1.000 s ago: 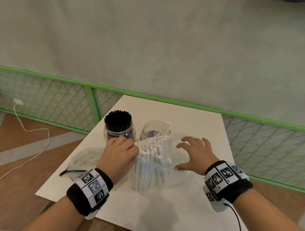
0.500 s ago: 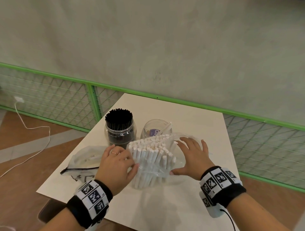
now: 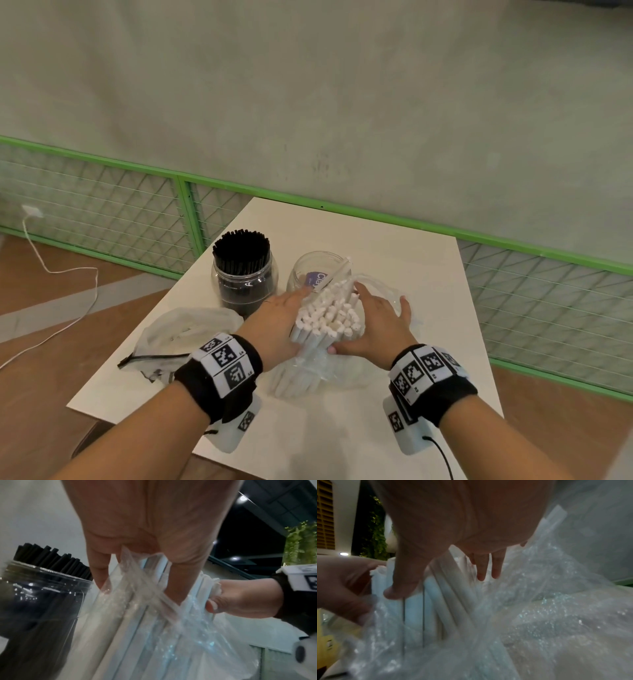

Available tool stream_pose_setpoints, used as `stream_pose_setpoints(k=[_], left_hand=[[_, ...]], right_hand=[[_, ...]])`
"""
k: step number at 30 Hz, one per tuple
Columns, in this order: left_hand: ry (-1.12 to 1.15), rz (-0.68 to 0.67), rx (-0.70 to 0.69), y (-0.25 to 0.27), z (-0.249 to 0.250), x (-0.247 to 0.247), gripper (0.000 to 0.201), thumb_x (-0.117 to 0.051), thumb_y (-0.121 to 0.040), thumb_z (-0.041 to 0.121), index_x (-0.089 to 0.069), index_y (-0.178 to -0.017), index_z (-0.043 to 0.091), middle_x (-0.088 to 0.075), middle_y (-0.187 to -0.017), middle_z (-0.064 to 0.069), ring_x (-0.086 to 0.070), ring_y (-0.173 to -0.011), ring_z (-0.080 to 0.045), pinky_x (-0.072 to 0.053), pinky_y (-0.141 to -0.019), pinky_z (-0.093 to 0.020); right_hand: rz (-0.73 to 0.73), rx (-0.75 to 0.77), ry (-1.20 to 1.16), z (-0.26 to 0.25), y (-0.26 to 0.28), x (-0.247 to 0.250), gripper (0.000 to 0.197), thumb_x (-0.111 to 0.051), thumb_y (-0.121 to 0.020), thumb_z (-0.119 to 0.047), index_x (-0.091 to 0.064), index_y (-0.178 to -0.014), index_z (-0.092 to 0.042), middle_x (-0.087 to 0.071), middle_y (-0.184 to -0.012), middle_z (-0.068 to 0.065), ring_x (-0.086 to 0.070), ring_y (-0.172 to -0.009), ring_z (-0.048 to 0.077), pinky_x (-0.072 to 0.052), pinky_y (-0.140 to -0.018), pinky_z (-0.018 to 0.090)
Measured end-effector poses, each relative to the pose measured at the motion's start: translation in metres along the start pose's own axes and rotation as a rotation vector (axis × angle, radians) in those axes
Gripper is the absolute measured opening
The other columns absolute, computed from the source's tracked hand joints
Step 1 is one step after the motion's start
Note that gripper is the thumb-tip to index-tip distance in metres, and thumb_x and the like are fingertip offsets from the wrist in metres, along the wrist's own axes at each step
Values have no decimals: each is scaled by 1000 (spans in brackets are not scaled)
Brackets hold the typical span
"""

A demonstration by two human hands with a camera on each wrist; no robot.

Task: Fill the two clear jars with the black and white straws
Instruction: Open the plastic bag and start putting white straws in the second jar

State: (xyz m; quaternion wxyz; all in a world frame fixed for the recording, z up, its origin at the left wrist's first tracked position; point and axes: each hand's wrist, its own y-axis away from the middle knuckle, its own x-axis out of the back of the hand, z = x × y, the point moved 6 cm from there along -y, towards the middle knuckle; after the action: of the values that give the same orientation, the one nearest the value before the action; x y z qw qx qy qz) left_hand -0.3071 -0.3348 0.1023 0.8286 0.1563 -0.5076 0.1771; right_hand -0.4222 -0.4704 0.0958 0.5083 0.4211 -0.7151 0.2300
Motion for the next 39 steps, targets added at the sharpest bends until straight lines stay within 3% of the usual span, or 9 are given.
stream_pose_setpoints(k=[5,9,14,20,25,28,31,34,39], left_hand=[[62,31,-60,-5,-9,-5,75,-71,-68,28,-40,-136,26,-47,-121,3,-43,-119,-20,-34,-104,-32],[286,-29,-64,-2,-4,-2,74,-53,-58,52,-48,-127,24,-44,-109,7,-43,-112,-15,-35,-98,-31],[521,25,86,-4,-6,4,58,-53,-72,65,-50,-123,36,-59,-106,5,-57,-101,-10,-45,-92,-29],[730,42,190,-11,-15,2,23,-45,-96,36,-68,-90,33,-70,-103,2,-64,-99,-14,-48,-95,-37],[1047,38,321,-11,-17,1,24,-42,-96,13,-65,-95,7,-71,-92,-7,-68,-83,-14,-50,-69,-23],[1172,107,407,-8,-28,-2,25,-39,-96,10,-61,-102,-1,-70,-94,-20,-66,-91,-28,-51,-75,-31],[889,185,359,-2,-41,7,23,-47,-94,18,-70,-92,13,-71,-93,-5,-63,-89,-17,-47,-80,-28],[478,234,295,7,-50,22,24,-48,-94,27,-70,-85,24,-66,-86,10,-57,-81,-7,-42,-66,-19],[1100,120,570,18,-62,-12,23,-39,-99,16,-58,-93,5,-60,-88,-7,-57,-70,-17,-50,-56,-29]], right_hand=[[5,53,-160,-8,-4,-2,132,-80,-45,-67,-5,-147,-30,-43,-141,-12,-32,-136,12,8,-113,52],[-25,91,-230,-12,-7,-8,138,-81,-40,-68,0,-146,-35,-38,-145,-14,-29,-138,9,10,-114,49],[-54,150,-289,-26,-1,-9,133,-86,-48,-57,0,-147,-36,-31,-147,-12,-24,-139,6,7,-116,44],[-29,200,-321,-30,1,-10,128,-83,-46,-60,-5,-145,-42,-36,-137,-19,-31,-128,3,-2,-115,38],[3,276,-232,-30,1,-13,113,-66,-42,-76,-23,-140,-39,-37,-137,-17,-30,-133,5,6,-116,43],[7,317,-238,-29,0,-14,101,-68,-47,-73,-30,-134,-40,-36,-137,-21,-30,-131,0,4,-115,48],[30,311,-232,-26,-2,-11,93,-65,-50,-73,-34,-131,-39,-37,-131,-24,-33,-127,-2,2,-115,45],[38,317,-232,-23,-2,-8,90,-67,-52,-71,-35,-130,-39,-39,-129,-24,-34,-125,-4,1,-116,43],[30,338,-264,-27,-2,-10,93,-68,-54,-69,-33,-134,-38,-40,-129,-23,-33,-119,-6,-12,-111,31]])
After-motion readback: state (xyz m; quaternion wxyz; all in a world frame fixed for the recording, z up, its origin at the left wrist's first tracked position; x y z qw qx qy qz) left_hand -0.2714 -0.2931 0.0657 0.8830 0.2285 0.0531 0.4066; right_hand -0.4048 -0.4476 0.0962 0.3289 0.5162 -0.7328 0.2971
